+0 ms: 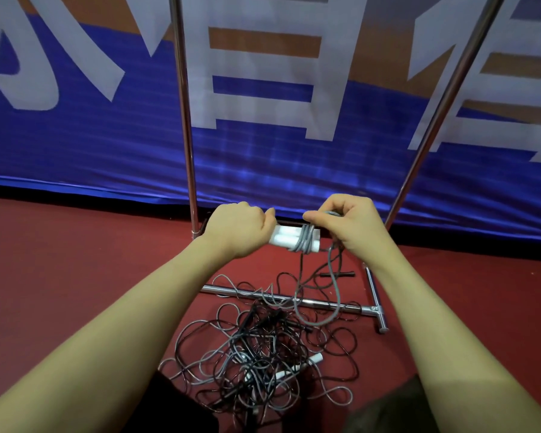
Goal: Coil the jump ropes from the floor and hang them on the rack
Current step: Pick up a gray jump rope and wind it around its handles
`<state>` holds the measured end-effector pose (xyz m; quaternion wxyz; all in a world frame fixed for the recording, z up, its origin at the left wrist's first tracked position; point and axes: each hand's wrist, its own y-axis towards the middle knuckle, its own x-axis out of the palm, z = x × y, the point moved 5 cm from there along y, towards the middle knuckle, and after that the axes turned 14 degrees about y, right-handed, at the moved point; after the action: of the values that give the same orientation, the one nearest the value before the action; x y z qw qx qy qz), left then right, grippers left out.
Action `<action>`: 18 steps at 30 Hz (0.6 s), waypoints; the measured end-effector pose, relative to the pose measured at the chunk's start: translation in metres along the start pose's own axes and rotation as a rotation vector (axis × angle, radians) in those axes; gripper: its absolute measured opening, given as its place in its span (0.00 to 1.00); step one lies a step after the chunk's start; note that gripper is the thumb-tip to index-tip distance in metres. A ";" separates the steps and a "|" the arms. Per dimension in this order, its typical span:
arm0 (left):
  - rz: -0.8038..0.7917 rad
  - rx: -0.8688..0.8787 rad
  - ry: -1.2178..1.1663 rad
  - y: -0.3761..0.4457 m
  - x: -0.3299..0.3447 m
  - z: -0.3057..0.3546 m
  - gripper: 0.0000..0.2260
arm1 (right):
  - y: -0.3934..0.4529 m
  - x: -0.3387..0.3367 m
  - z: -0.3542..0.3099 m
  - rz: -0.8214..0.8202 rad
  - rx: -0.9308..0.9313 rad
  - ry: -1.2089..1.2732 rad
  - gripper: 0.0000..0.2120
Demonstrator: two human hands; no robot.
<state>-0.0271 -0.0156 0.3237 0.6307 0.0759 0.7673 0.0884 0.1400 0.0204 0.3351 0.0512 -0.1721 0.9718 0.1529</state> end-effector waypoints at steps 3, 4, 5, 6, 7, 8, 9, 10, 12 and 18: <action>0.059 0.066 -0.009 -0.003 -0.008 0.000 0.22 | 0.002 0.002 0.003 -0.026 0.034 0.102 0.12; 0.080 0.073 -0.019 -0.004 -0.011 -0.002 0.23 | 0.002 0.003 0.003 -0.037 0.038 0.143 0.12; 0.103 0.068 -0.041 -0.005 -0.013 -0.004 0.23 | 0.002 0.005 0.003 -0.042 0.039 0.197 0.12; 0.122 0.058 -0.078 -0.006 -0.015 -0.006 0.22 | 0.003 0.005 0.003 -0.039 0.035 0.258 0.12; 0.140 0.046 -0.130 -0.008 -0.018 -0.007 0.21 | 0.004 0.006 0.002 -0.031 0.031 0.314 0.13; 0.149 0.026 -0.189 -0.009 -0.020 -0.008 0.21 | 0.004 0.007 0.002 -0.027 0.027 0.360 0.13; 0.151 -0.002 -0.251 -0.011 -0.022 -0.009 0.22 | 0.004 0.009 0.001 -0.028 0.024 0.393 0.14; 0.143 -0.038 -0.313 -0.011 -0.024 -0.010 0.23 | 0.005 0.011 0.001 -0.034 0.021 0.416 0.15; 0.120 -0.117 -0.463 -0.010 -0.023 -0.012 0.24 | 0.005 0.015 0.002 -0.045 0.031 0.461 0.18; 0.044 -0.263 -0.731 -0.002 -0.015 -0.012 0.17 | 0.003 0.026 0.002 -0.094 0.045 0.648 0.14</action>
<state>-0.0362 -0.0216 0.3394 0.8648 0.0374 0.4722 0.1666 0.1144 0.0150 0.3300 -0.2500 -0.2554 0.9316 0.0659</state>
